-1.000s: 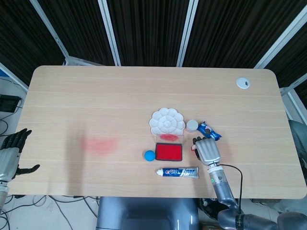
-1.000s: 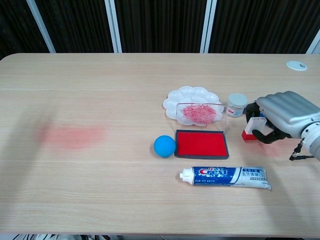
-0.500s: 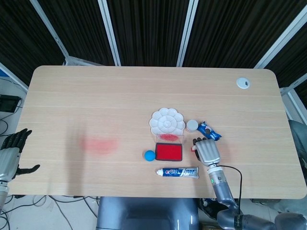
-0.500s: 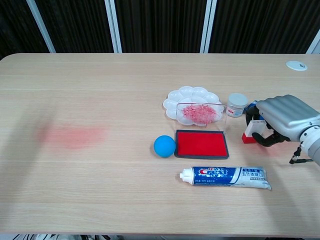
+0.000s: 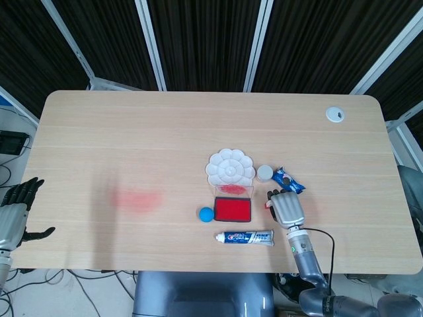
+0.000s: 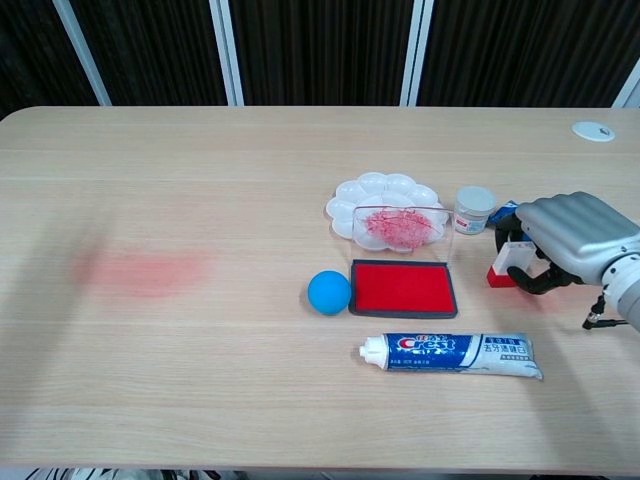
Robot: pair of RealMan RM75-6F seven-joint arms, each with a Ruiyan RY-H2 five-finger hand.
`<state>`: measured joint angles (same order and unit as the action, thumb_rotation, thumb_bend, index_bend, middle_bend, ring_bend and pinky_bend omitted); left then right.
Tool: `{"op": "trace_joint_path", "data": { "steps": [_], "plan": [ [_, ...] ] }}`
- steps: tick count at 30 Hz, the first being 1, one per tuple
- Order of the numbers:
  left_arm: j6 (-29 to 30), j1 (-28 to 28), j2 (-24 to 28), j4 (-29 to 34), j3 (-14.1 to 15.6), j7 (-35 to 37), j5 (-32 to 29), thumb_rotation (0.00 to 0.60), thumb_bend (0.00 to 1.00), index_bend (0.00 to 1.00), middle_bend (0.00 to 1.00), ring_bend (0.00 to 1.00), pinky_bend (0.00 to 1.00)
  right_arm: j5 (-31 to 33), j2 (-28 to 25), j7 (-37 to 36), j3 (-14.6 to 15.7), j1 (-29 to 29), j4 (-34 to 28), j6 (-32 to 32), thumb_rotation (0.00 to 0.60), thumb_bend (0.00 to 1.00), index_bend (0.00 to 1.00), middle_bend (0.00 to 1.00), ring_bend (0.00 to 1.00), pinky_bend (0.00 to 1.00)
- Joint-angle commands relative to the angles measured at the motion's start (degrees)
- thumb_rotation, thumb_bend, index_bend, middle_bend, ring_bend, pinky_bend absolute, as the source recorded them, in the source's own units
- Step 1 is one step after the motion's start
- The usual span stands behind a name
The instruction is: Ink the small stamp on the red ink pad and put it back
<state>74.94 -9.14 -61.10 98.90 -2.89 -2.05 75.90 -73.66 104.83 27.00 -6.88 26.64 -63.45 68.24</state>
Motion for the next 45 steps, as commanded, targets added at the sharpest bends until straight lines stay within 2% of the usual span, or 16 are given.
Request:
{"op": "trace_joint_path", "data": {
  "steps": [1, 45],
  "plan": [
    [0.0, 0.0, 0.0, 0.0, 0.0, 0.0, 0.0, 0.6, 0.03, 0.0, 0.0, 0.0, 0.0, 0.0, 0.0, 0.1, 0.0, -0.1, 0.1, -0.1, 0.6, 0.51, 0.75, 0.56, 0.51, 0.56],
    [0.2, 0.1, 0.0, 0.0, 0.1, -0.2, 0.3, 0.6, 0.03, 0.0, 0.0, 0.0, 0.0, 1.5, -0.3, 3.2, -0.7, -1.1, -1.5, -0.7, 0.6, 0.42, 0.62, 0.46, 0.45, 0.48]
  ]
}}
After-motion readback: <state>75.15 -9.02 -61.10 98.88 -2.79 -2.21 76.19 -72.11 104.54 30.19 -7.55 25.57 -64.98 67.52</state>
